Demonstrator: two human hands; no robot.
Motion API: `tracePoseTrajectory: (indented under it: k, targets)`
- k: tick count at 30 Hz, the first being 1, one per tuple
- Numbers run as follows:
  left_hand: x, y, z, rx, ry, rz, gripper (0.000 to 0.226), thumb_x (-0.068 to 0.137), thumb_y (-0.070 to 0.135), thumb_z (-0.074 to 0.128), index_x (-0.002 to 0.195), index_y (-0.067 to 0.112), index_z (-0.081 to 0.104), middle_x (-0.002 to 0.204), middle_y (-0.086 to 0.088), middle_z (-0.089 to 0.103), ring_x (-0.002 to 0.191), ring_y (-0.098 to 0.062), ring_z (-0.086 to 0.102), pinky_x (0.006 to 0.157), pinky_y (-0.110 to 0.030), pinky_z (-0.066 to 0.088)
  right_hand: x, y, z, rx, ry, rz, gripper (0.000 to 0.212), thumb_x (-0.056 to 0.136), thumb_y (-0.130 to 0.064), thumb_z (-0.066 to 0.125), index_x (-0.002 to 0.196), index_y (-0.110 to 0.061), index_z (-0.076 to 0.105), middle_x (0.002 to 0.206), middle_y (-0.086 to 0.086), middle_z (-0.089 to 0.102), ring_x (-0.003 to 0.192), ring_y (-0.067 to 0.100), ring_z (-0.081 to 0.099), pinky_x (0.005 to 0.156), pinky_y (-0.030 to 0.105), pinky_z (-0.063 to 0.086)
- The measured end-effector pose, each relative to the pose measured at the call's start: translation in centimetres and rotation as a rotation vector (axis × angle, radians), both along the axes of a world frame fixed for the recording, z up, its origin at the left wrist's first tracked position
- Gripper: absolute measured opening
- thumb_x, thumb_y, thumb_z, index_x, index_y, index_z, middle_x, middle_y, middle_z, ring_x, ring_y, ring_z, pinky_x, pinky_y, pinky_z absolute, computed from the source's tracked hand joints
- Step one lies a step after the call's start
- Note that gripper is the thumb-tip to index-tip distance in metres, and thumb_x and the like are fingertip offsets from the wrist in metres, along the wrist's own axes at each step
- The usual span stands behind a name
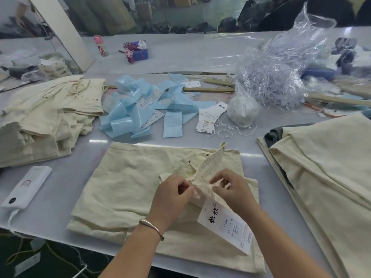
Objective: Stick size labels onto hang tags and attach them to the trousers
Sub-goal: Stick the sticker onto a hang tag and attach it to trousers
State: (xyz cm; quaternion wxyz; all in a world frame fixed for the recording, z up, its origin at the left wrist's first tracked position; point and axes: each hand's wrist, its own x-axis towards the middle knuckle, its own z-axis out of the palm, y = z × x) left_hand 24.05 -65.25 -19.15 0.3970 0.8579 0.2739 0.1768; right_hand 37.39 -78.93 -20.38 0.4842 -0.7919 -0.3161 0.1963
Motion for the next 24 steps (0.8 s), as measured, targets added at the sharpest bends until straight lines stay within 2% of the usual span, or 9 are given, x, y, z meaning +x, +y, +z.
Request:
tracePoseTrajectory:
  k: [2,4,7,9,12,14,17,21,24]
  targets:
    - [0.1,0.0,0.1,-0.059,-0.015,-0.01,0.016,0.081,0.017,0.069,0.069,0.018,0.059,0.066,0.011,0.057,0.061,-0.004,0.049,0.059,-0.014,0.038,-0.4,-1.7,-0.5,0.035,0.015,0.035,0.018,0.064,0.001,0.063,0.069,-0.016,0.059,0.069,-0.007,0.059,0.06,0.005,0.048,0.059,0.023,0.04]
    - [0.2,0.0,0.3,-0.132,-0.045,-0.039,0.018,0.08,0.022,0.067,0.068,0.019,0.055,0.058,0.015,0.052,0.054,-0.002,0.043,0.055,-0.014,0.036,-1.2,-2.9,-1.0,0.006,0.011,0.146,0.011,0.059,-0.011,0.064,0.063,-0.015,0.055,0.062,-0.006,0.055,0.057,0.004,0.047,0.055,0.023,0.037]
    - [0.6,-0.2,0.7,-0.213,-0.089,-0.057,0.02,0.081,0.025,0.068,0.069,0.02,0.052,0.05,0.013,0.044,0.049,-0.004,0.037,0.05,-0.017,0.034,-2.4,-3.4,-2.0,-0.121,-0.2,0.217,0.034,0.059,-0.041,0.076,0.064,-0.02,0.05,0.06,-0.009,0.051,0.056,0.006,0.044,0.053,0.024,0.036]
    - [0.7,-0.5,1.0,-0.235,-0.104,-0.062,0.023,0.085,0.02,0.07,0.071,0.021,0.052,0.052,0.007,0.047,0.051,-0.01,0.041,0.051,-0.033,0.042,-3.3,-3.0,-2.5,-0.169,-0.376,0.184,0.042,0.061,-0.053,0.075,0.067,-0.023,0.046,0.062,-0.015,0.045,0.058,0.006,0.041,0.053,0.02,0.032]
    - [0.8,-0.9,1.5,-0.262,-0.139,-0.067,0.025,0.085,0.011,0.07,0.07,0.018,0.052,0.074,0.001,0.068,0.056,-0.019,0.054,0.062,-0.045,0.052,-4.4,-2.3,-2.8,-0.115,-0.518,0.14,0.036,0.064,-0.045,0.079,0.07,-0.028,0.048,0.064,-0.023,0.041,0.062,0.001,0.037,0.052,0.011,0.026]
    - [0.7,-1.0,1.7,-0.272,-0.144,-0.073,0.026,0.083,0.008,0.07,0.069,0.02,0.052,0.084,0.003,0.072,0.057,-0.017,0.062,0.062,-0.037,0.054,-4.8,-2.1,-2.8,-0.106,-0.588,0.099,0.034,0.06,-0.032,0.085,0.067,-0.026,0.053,0.062,-0.02,0.048,0.057,0.0,0.039,0.048,0.013,0.029]
    - [0.7,-0.9,1.8,-0.283,-0.145,-0.078,0.024,0.083,0.01,0.072,0.07,0.019,0.054,0.075,-0.008,0.071,0.059,-0.02,0.067,0.055,-0.025,0.049,-5.2,-1.8,-2.7,-0.108,-0.664,0.079,0.033,0.052,-0.018,0.089,0.062,-0.022,0.058,0.058,-0.013,0.054,0.049,0.008,0.049,0.041,0.017,0.032]
    - [0.5,-0.9,1.6,-0.339,-0.163,-0.095,0.018,0.083,0.007,0.074,0.075,0.011,0.058,0.069,-0.009,0.068,0.063,-0.024,0.07,0.06,-0.028,0.055,-5.1,-1.9,-2.6,-0.054,-0.529,0.017,0.022,0.064,-0.015,0.081,0.062,-0.019,0.059,0.058,-0.011,0.056,0.051,0.006,0.049,0.045,0.023,0.038]
    - [0.3,-0.9,1.7,-0.405,-0.185,-0.111,0.014,0.083,0.001,0.072,0.079,0.009,0.062,0.069,-0.007,0.07,0.065,-0.024,0.071,0.062,-0.026,0.055,-4.5,-2.3,-1.9,0.116,-0.131,-0.052,0.018,0.071,-0.012,0.075,0.06,-0.017,0.061,0.058,-0.004,0.06,0.052,0.006,0.051,0.05,0.023,0.042]
